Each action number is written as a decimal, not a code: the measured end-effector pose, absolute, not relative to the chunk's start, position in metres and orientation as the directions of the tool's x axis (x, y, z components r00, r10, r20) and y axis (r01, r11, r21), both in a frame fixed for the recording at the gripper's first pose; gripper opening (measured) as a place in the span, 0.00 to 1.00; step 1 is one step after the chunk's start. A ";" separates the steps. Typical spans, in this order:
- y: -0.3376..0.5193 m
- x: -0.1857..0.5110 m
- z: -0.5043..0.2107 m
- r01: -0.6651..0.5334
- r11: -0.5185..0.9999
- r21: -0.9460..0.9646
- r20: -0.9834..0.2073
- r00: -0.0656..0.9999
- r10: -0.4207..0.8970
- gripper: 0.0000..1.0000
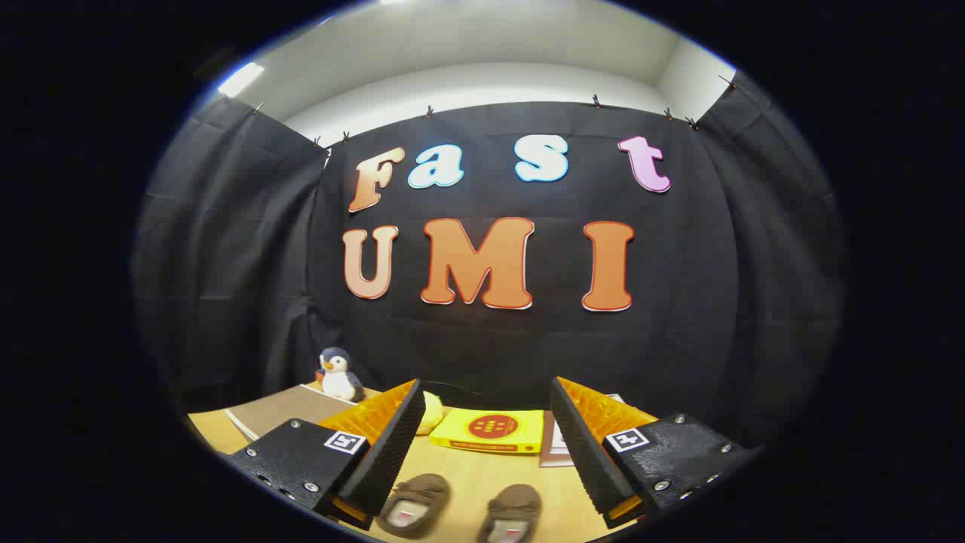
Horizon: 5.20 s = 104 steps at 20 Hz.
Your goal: Open the storage box then place both shoes into the box .Put the left shoe in first, then the right shoe, with the right side of both shoes facing outward in a uniform manner.
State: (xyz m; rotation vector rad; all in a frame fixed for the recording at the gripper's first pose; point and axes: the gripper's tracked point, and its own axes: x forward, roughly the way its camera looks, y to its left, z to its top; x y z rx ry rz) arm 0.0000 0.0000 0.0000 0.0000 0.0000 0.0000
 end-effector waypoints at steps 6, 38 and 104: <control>0.042 0.008 -0.011 -0.028 0.999 0.025 -0.037 0.999 0.029 1.00; 0.198 0.061 -0.208 -0.139 0.289 0.947 -0.192 0.475 0.859 0.98; 0.366 0.068 -0.051 -0.263 0.200 0.944 -0.062 0.454 0.889 0.00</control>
